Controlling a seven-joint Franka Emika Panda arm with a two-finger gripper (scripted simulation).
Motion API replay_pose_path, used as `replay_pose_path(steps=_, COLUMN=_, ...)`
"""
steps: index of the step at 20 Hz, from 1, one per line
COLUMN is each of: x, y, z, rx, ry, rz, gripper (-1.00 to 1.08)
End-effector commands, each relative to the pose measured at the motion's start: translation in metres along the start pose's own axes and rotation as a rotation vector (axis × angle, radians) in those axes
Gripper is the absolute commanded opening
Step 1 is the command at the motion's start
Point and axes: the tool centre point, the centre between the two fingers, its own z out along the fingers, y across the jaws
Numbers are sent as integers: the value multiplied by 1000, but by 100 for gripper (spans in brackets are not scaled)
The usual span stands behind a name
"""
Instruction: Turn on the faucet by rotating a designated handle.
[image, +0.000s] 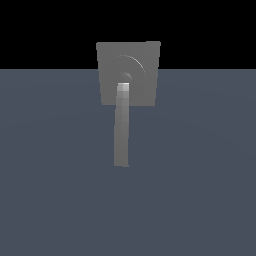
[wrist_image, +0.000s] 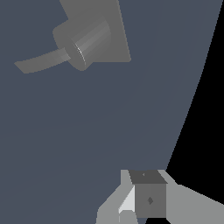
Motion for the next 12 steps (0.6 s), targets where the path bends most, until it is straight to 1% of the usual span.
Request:
replay_pose_path(steps=1, x=5, y=5, z=-13, rx=-112, ry=-37, rz=-97, gripper=-100)
replay_pose_path(steps=6, x=21, y=9, z=-38, rx=-318, ry=-138, rz=-301, gripper=-100)
replay_pose_path(steps=9, x=33, y=8, z=-53, rx=-433, ry=-213, rz=-429, gripper=-100)
replay_pose_path(steps=12, x=48, y=4, z=-68, rx=-541, ry=-299, rz=-562, gripper=-100)
